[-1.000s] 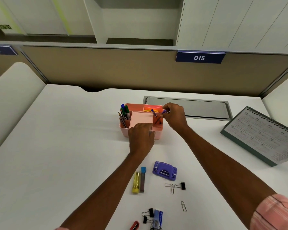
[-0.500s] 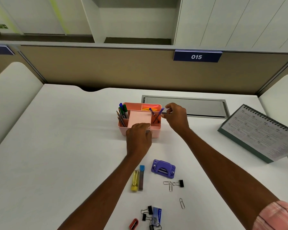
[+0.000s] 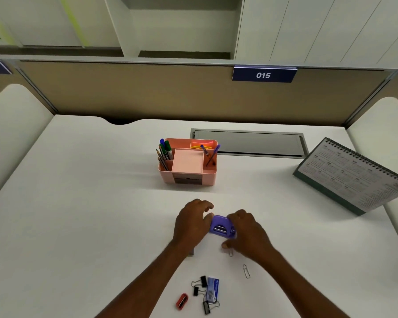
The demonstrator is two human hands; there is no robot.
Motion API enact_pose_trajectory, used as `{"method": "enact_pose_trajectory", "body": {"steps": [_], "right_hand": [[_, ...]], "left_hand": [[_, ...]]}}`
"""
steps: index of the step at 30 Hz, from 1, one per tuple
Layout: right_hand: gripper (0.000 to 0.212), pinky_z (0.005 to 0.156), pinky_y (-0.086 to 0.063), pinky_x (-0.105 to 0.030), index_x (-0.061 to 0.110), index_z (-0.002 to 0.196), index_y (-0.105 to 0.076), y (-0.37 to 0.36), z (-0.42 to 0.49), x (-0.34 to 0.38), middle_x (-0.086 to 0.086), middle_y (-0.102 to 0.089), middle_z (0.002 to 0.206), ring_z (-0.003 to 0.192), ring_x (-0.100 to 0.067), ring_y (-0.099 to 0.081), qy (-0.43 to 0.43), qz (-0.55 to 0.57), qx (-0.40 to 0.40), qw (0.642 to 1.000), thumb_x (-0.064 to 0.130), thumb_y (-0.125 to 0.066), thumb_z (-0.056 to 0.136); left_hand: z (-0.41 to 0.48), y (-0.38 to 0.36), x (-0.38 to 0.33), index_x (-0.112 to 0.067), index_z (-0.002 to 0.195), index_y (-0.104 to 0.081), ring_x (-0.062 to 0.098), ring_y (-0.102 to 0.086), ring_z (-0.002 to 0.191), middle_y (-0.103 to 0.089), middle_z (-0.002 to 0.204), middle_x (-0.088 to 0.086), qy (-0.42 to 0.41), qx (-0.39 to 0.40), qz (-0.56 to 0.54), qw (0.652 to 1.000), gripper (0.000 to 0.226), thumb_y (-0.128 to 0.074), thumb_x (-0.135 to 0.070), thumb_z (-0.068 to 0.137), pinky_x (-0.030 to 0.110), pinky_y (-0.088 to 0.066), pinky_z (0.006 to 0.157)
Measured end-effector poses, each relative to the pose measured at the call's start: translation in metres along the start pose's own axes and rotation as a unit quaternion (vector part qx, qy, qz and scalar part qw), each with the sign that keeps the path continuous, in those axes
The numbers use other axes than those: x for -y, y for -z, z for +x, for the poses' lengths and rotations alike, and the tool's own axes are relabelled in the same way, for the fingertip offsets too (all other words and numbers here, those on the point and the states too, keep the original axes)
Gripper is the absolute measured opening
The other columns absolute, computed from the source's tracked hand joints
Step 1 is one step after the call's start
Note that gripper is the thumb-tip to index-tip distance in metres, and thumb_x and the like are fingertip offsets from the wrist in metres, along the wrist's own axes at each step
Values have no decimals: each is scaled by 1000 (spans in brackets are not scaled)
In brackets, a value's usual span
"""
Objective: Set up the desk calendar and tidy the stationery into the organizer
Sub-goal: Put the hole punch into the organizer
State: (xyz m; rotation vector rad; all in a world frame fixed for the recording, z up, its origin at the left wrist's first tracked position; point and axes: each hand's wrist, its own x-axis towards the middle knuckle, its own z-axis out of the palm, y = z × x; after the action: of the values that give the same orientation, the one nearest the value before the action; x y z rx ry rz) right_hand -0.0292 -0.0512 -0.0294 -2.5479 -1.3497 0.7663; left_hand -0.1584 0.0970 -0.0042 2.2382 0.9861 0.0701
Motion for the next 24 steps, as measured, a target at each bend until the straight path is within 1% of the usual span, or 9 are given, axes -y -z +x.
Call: {"method": "enact_pose_trajectory", "body": {"steps": [3,6,8,11,15,17,18,21,24], "right_hand": [[63,79,-52,-30,22,123,-57,-17,-4,4,3,-57,116,104,-19,-57,28,-16,-74,997,43,-84,71],[48,69,-50,-26,20,113,-63,-23,-4,1,1,-64,105,92,-20,-63,48,-22,-126,991,30,-84,72],[46,66,-46,-22,20,109,-65,-20,-4,-1,1,-65,100,85,-17,-62,60,-5,-137,989,32,-85,70],[42,70,-49,-21,19,112,-62,-6,-3,-2,3,-57,105,86,-12,-56,73,67,-110,989,31,-81,77],[38,74,-56,-28,21,105,-63,20,3,-2,4,-57,104,85,-11,-60,66,172,-108,977,17,-84,74],[43,76,-58,-24,23,107,-65,34,5,2,5,-60,108,89,-9,-63,51,208,-103,971,17,-88,71],[46,76,-58,-22,25,109,-66,44,4,5,7,-62,111,89,-9,-65,41,228,-96,968,17,-89,70],[50,75,-59,-20,31,109,-67,75,2,13,15,-65,112,88,-6,-70,23,286,-78,955,21,-93,68],[51,74,-62,-25,32,109,-68,105,-1,22,14,-72,107,89,-5,-71,21,339,-82,937,24,-95,66]], "left_hand": [[-3,-9,-4,-25,141,-61,12,-57,129,-62,143,-4,-5,34,15,999,42,-66,-31,100,24,-42,110],[-1,-14,-12,-25,145,-58,16,-56,132,-58,148,-1,-8,55,23,998,46,-67,-27,100,29,-43,113],[2,-17,-16,-25,145,-58,19,-56,132,-57,149,0,-10,69,30,997,47,-68,-26,99,31,-43,114],[7,-15,-19,-21,140,-63,21,-60,127,-62,142,3,-25,83,26,996,43,-70,-26,98,32,-46,113],[14,-8,-14,-17,125,-72,20,-67,108,-72,122,6,-43,71,-21,996,28,-70,-20,97,33,-54,104],[17,-4,-9,-15,112,-76,16,-68,97,-75,108,3,-58,42,-71,995,18,-69,-12,95,33,-58,94],[18,-1,-8,-14,107,-77,15,-68,93,-75,103,2,-62,29,-102,992,17,-67,-8,95,29,-59,89],[23,16,-14,-12,105,-76,12,-69,88,-73,97,-4,-65,16,-171,983,18,-62,-4,99,14,-56,77],[31,35,-25,-24,108,-74,5,-70,89,-71,96,-15,-82,6,-216,973,22,-61,-7,102,13,-57,76]]}}
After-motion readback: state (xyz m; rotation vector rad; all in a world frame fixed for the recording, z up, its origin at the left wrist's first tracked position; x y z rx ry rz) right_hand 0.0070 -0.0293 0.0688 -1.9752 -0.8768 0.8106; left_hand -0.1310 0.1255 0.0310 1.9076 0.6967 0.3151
